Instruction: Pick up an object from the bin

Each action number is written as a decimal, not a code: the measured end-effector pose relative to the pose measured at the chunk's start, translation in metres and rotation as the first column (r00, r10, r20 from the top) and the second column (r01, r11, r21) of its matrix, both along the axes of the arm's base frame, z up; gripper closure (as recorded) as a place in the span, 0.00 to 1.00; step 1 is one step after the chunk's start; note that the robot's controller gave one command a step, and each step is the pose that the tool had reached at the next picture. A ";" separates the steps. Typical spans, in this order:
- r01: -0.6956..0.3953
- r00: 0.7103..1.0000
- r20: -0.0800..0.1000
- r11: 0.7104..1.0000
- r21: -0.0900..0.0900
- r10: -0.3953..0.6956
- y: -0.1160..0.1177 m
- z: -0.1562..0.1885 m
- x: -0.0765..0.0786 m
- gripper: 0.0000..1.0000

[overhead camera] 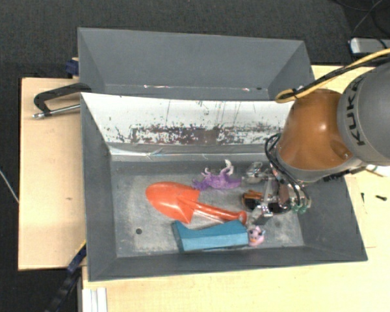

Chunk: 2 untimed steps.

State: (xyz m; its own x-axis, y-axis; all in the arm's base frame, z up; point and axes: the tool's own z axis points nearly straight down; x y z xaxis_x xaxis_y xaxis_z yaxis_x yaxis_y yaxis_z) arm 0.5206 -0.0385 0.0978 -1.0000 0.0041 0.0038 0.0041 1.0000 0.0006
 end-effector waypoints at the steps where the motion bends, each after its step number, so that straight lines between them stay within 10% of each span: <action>1: 0.200 0.980 0.001 0.980 0.004 -0.200 -0.001 -0.024 0.007 1.00; 2: 0.199 0.980 0.001 0.980 0.004 -0.199 -0.001 -0.024 0.007 1.00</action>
Offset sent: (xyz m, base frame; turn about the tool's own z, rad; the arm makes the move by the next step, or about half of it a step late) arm 0.0000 0.0000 0.0000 0.0000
